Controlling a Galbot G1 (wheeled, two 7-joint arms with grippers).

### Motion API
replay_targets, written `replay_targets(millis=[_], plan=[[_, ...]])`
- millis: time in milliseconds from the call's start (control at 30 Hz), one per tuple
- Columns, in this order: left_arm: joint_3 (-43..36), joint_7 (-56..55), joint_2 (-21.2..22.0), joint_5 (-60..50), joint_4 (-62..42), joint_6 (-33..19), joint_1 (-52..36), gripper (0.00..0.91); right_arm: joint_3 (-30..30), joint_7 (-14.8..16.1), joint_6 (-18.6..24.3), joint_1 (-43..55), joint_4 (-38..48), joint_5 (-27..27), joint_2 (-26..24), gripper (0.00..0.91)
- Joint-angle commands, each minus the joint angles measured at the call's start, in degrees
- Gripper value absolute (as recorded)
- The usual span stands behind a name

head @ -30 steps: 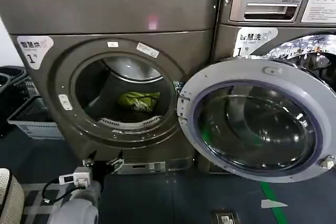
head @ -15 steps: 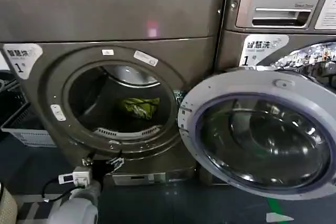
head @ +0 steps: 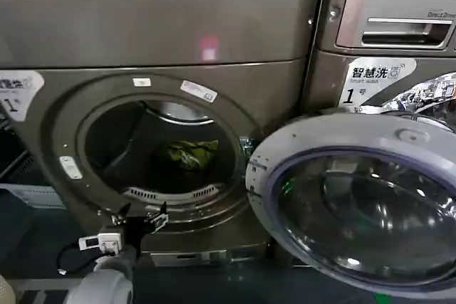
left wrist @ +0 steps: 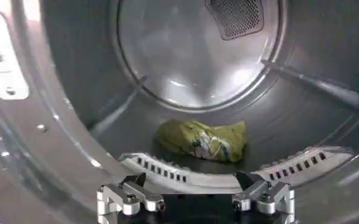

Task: Grasp the clothes from the dryer.

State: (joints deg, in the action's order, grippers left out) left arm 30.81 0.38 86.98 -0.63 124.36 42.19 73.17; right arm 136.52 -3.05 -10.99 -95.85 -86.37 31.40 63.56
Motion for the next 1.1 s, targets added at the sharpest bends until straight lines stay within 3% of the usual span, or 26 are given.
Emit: replay_targets(millis=[33,1100], plan=[[0.0,0.1,0.0,0.2,0.2,2.8,0.2,0.907,0.0,0.0,0.0,0.0,-0.1,0.0,0.0,0.907],[-0.2,0.3,0.2,-0.1,0.4,2.8,0.2,0.907,-0.5,-0.1,0.8,-0.2,0.4,-0.7,0.6,0.907]])
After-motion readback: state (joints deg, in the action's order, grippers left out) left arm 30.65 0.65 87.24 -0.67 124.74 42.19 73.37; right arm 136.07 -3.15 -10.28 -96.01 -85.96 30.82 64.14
